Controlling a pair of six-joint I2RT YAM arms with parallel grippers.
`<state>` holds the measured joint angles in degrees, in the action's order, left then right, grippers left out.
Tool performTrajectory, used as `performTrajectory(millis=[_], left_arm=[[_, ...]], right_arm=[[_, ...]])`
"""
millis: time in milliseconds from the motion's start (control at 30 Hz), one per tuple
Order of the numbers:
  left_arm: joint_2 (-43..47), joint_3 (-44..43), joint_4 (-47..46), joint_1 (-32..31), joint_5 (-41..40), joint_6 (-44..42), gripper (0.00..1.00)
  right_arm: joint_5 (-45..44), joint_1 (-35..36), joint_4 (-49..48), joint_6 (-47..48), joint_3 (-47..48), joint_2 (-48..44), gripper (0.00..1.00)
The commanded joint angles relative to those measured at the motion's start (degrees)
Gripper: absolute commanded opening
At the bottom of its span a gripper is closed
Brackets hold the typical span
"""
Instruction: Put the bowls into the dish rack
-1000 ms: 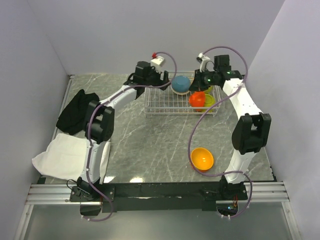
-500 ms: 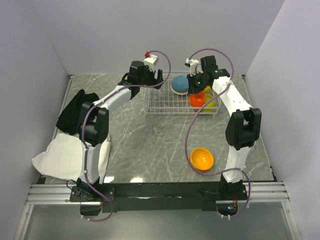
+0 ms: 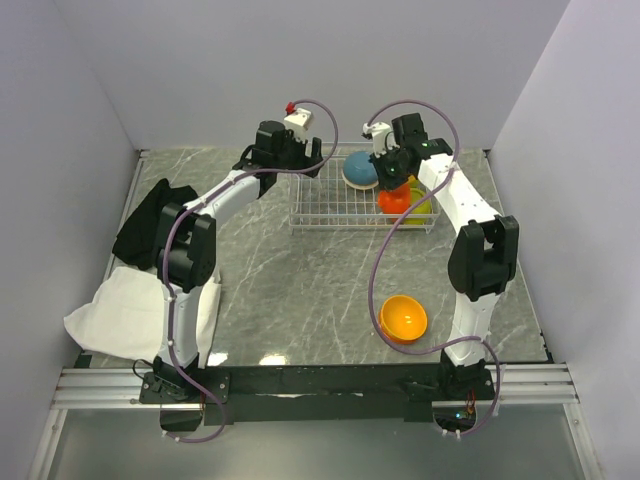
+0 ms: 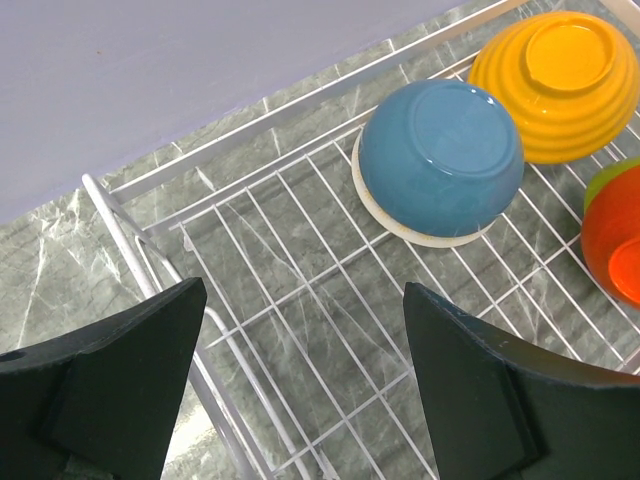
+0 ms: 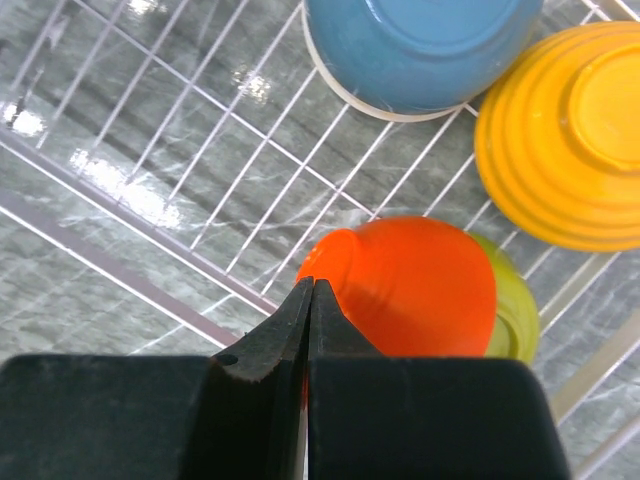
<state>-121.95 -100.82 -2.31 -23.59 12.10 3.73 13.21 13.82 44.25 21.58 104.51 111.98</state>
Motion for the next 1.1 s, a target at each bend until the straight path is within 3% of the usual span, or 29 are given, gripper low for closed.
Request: performTrajectory(millis=[0, 500, 1067], left_arm=[[2.68, -1.4, -1.3, -0.05, -0.14, 0.05, 0.87], [3.29, -0.44, -1.3, -0.14, 0.91, 0.93, 0.88], [3.91, 0.36, -1.3, -0.14, 1.26, 1.02, 0.88]], right_arm=[[-3.19, 0.76, -0.22, 1.7, 0.08, 0.08, 0.0], [-0.91, 2.79, 0.31, 2.85, -1.15, -0.19, 0.0], [-12.24, 2.87, 2.77, 4.96, -1.85, 1.05, 0.0]])
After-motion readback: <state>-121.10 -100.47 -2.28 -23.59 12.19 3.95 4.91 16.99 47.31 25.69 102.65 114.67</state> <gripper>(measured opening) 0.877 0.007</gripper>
